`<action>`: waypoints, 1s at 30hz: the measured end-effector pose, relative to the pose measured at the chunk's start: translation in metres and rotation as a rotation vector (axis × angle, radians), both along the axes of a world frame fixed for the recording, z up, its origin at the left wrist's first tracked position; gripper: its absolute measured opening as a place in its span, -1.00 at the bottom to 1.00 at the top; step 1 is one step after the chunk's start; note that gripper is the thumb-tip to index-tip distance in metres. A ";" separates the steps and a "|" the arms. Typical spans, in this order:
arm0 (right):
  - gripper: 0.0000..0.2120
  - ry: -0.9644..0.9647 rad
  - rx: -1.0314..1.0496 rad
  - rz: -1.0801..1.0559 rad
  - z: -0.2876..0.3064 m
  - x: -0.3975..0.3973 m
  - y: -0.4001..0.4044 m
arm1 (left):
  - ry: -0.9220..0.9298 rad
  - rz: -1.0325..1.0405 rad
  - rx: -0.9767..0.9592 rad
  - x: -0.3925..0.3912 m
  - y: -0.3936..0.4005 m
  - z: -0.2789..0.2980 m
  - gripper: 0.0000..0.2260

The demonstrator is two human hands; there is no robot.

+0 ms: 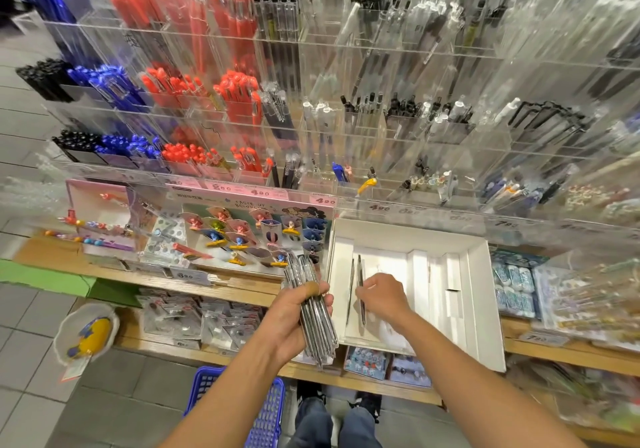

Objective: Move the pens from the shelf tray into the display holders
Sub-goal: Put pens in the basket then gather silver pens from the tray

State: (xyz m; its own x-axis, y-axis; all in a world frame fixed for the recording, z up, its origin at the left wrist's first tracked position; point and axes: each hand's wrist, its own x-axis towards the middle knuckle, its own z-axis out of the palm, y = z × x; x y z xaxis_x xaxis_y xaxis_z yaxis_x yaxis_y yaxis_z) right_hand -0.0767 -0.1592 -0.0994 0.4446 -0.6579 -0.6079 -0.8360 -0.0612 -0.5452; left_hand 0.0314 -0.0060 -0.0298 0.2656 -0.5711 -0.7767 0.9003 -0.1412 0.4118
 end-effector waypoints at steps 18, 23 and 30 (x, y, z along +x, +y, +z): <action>-0.85 -0.443 0.169 0.158 0.091 -0.013 0.055 | -0.036 0.014 -0.042 -0.010 -0.007 0.005 -0.63; -0.96 -0.281 0.139 -0.094 0.036 0.000 0.009 | -0.086 0.027 -0.024 -0.002 0.002 0.000 -0.69; -0.82 0.172 -0.036 0.065 -0.040 0.025 -0.004 | -0.033 0.011 0.013 0.006 0.013 0.000 -0.74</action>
